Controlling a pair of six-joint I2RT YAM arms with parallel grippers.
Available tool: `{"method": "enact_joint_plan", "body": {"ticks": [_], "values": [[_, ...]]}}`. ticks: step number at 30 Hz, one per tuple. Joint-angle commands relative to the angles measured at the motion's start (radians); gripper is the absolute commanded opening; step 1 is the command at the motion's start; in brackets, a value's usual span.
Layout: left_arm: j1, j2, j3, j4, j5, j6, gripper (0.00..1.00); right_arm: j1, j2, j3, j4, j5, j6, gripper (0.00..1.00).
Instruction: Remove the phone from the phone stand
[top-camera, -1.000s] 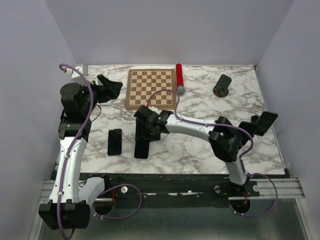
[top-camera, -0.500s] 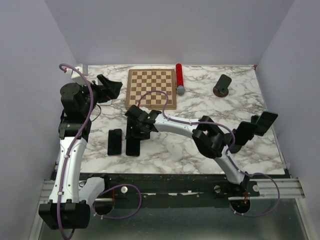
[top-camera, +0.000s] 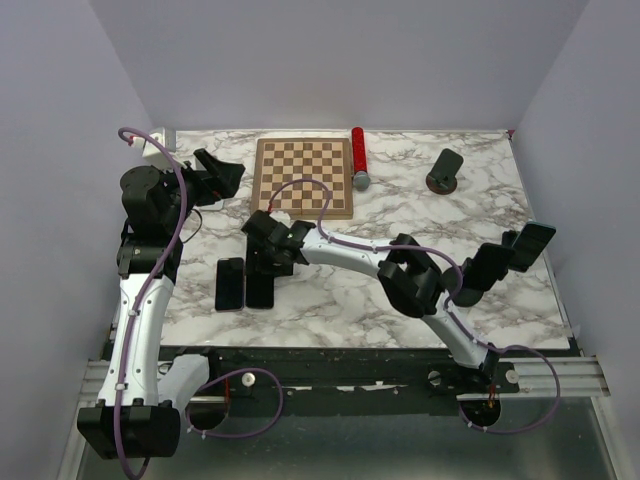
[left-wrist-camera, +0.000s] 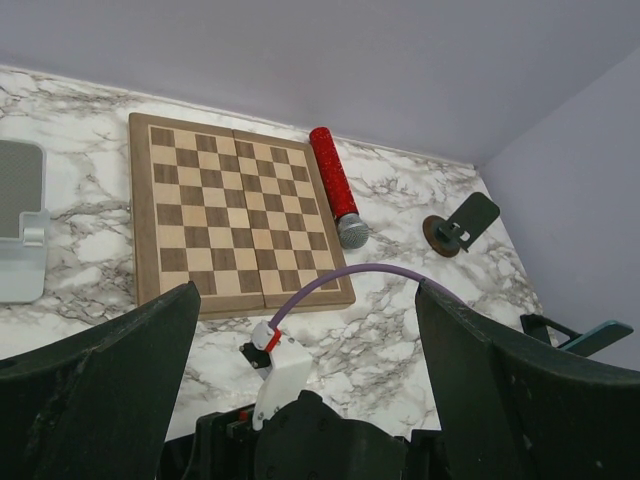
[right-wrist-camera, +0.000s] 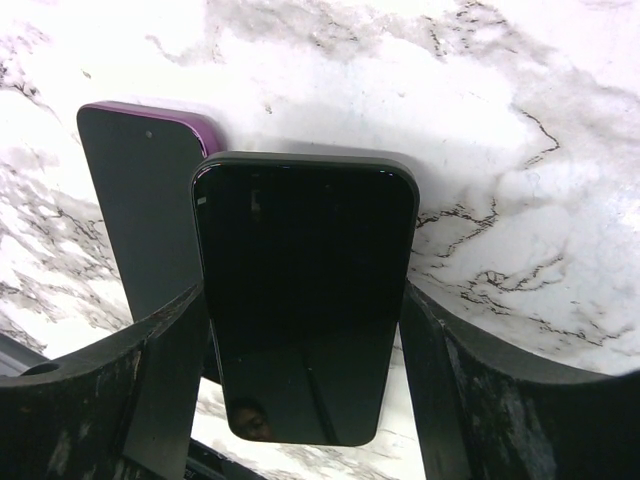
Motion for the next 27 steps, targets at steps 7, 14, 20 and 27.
{"method": "enact_joint_plan", "body": {"ticks": [7, 14, 20, 27], "values": [[-0.017, -0.012, -0.008, 0.005, 0.000, 0.011, 0.96, 0.009, 0.034, 0.046, -0.045, 0.047, -0.054, 0.91], [-0.020, -0.023, -0.008, -0.003, -0.023, 0.026, 0.96, 0.008, -0.030, 0.101, -0.116, 0.087, -0.081, 0.95], [-0.057, -0.046, -0.009, -0.010, -0.049, 0.033, 0.97, 0.006, -0.275, -0.032, -0.157, 0.305, -0.171, 0.94], [-0.063, -0.054, -0.011, -0.008, -0.048, 0.031, 0.97, -0.002, -0.601, -0.183, -0.275, 0.698, -0.232, 0.94]]}}
